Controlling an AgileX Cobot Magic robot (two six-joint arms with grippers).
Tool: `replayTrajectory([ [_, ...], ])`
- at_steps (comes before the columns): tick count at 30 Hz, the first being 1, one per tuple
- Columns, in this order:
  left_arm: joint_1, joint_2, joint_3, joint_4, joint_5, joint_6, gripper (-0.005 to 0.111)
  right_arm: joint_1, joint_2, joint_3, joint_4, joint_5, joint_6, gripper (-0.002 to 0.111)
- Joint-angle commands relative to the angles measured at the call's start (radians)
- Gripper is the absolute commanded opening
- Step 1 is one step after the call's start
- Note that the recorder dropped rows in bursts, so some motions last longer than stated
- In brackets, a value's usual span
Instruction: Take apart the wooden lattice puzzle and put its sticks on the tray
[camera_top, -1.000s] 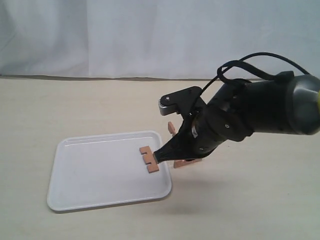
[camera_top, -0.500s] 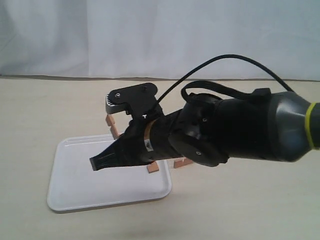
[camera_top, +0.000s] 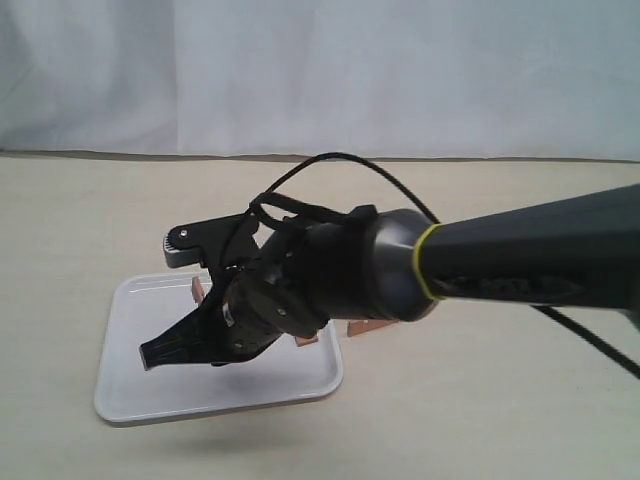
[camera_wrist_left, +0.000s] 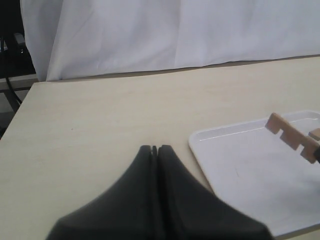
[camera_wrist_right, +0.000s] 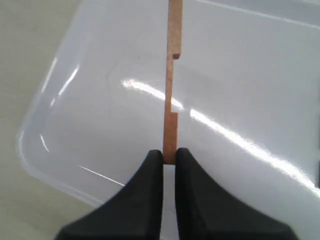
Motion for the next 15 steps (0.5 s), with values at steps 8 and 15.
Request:
replayTrajectory([
  [8, 0.003, -0.002, 0.003, -0.002, -0.005, -0.001, 0.000, -0.035, 0.084, -0.082, 0.045, 0.151, -0.008, 0.008],
  [15, 0.003, -0.002, 0.003, -0.002, -0.005, -0.001, 0.000, -0.038, 0.059, -0.082, 0.048, 0.182, -0.016, 0.042],
])
